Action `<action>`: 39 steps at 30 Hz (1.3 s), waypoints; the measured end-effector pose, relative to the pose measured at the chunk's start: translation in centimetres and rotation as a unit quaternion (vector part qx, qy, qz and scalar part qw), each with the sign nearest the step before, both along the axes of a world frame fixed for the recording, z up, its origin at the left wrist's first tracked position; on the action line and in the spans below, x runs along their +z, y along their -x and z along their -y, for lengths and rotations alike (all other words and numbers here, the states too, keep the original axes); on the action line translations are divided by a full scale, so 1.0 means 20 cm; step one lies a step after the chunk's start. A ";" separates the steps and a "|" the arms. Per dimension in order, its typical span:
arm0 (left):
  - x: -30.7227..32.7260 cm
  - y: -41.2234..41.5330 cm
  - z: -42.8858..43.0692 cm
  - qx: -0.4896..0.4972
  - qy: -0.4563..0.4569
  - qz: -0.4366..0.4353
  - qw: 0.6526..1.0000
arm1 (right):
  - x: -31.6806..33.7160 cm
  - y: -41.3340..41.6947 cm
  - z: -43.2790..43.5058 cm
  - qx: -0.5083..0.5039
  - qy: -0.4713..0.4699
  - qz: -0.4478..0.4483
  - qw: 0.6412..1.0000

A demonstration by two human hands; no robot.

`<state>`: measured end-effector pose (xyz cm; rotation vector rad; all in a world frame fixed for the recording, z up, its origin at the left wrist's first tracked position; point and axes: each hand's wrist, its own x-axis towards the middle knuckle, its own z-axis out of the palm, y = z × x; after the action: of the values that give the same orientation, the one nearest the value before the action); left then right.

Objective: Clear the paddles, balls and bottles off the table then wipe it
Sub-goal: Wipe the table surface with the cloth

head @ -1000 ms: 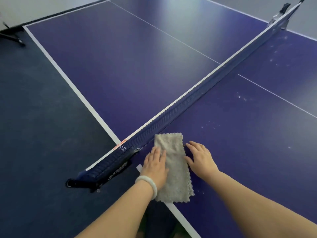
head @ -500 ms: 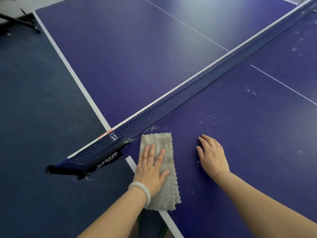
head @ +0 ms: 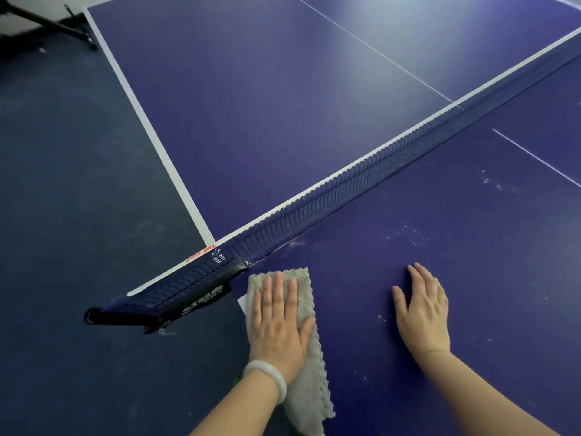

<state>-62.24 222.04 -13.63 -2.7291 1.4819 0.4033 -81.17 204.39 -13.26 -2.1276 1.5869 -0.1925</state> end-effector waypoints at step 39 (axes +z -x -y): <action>0.02 -0.14 0.25 -0.103 0.016 0.043 0.994 | 0.02 0.04 0.00 0.016 0.005 0.042 0.999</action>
<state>-59.41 217.11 -13.20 -2.5456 1.7369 0.2555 -81.96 204.30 -12.79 -2.1216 1.5070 -0.2749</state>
